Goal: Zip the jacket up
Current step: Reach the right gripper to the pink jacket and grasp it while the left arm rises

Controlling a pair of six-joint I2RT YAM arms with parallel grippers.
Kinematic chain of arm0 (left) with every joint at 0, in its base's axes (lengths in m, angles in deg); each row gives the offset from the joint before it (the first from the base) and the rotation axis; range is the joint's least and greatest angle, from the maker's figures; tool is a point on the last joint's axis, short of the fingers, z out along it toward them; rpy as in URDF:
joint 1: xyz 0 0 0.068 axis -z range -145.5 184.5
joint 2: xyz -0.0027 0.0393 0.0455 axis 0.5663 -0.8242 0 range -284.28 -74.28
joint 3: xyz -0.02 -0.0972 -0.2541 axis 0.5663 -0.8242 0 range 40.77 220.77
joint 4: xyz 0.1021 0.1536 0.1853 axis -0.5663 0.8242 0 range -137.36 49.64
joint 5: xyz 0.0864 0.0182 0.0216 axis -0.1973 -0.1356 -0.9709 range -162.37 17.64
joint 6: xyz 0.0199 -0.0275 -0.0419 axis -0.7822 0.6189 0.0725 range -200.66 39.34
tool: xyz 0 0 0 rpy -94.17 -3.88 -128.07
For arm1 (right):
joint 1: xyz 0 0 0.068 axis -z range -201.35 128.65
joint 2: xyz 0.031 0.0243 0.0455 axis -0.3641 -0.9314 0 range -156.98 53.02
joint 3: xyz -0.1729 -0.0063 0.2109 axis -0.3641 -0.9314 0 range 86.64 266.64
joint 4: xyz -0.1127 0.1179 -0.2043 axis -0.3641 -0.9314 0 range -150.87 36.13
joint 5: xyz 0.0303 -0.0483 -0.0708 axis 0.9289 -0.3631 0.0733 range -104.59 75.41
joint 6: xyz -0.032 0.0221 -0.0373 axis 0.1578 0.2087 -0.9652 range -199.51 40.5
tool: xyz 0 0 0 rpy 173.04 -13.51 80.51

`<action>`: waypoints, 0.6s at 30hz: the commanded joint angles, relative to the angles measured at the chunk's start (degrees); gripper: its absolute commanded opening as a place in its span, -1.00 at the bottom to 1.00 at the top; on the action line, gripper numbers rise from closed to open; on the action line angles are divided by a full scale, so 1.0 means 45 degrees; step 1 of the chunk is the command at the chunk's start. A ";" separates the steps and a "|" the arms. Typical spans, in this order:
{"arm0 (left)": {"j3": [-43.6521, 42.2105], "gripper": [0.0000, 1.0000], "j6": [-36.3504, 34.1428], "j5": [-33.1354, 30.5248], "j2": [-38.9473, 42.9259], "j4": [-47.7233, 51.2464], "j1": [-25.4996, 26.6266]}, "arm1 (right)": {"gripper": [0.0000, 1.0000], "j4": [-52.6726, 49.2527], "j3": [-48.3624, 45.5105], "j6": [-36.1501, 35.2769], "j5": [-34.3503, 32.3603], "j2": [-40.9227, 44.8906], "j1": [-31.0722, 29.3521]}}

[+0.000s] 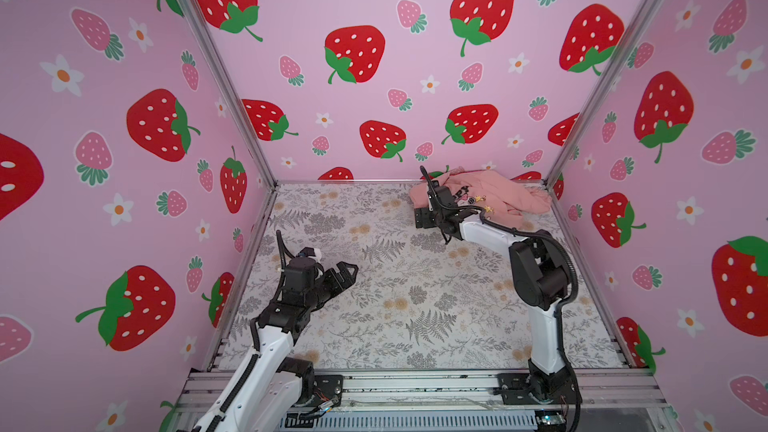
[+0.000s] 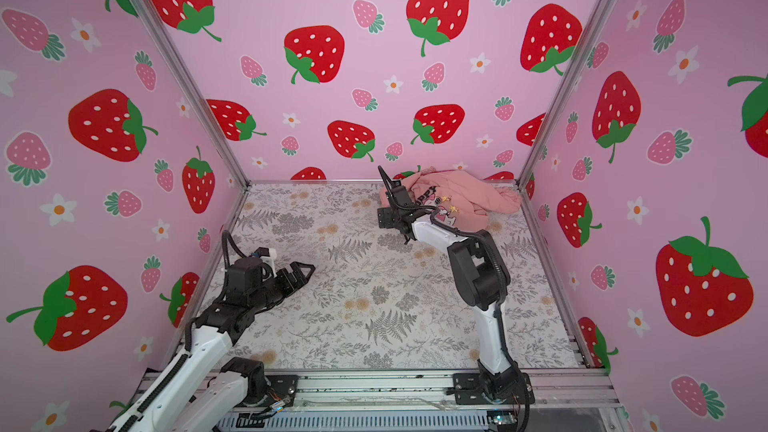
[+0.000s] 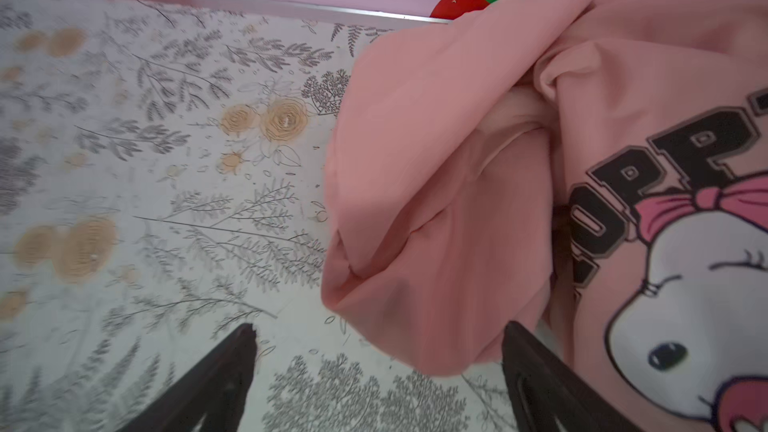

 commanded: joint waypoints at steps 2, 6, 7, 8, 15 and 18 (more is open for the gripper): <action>-0.0365 0.98 0.0523 0.0364 0.0567 0.0165 0.0034 | 0.89 -0.1332 0.2227 0.0125 -0.1401 -0.1688 -0.0050; -0.0295 0.98 0.0430 0.0360 0.0731 0.0431 0.0038 | 0.41 -0.1392 0.3304 0.0154 -0.1540 -0.2568 -0.0070; -0.0241 0.99 0.0389 0.0341 0.0711 0.0488 0.0047 | 0.19 -0.1311 0.3404 0.0056 -0.1298 -0.2553 -0.0070; -0.0152 1.00 0.0333 0.0291 0.0682 0.0541 0.0047 | -0.17 -0.1261 0.3527 -0.0061 -0.0992 -0.2525 -0.0108; 0.0768 0.99 -0.0127 0.0490 0.0310 -0.0254 0.0067 | -1.00 -0.1959 0.4041 -0.1040 0.2500 -0.0312 -0.0318; 0.1394 0.99 -0.0551 0.0516 0.0047 -0.0918 0.0142 | -1.00 -0.2885 0.4963 -0.1282 0.3901 0.0742 -0.0364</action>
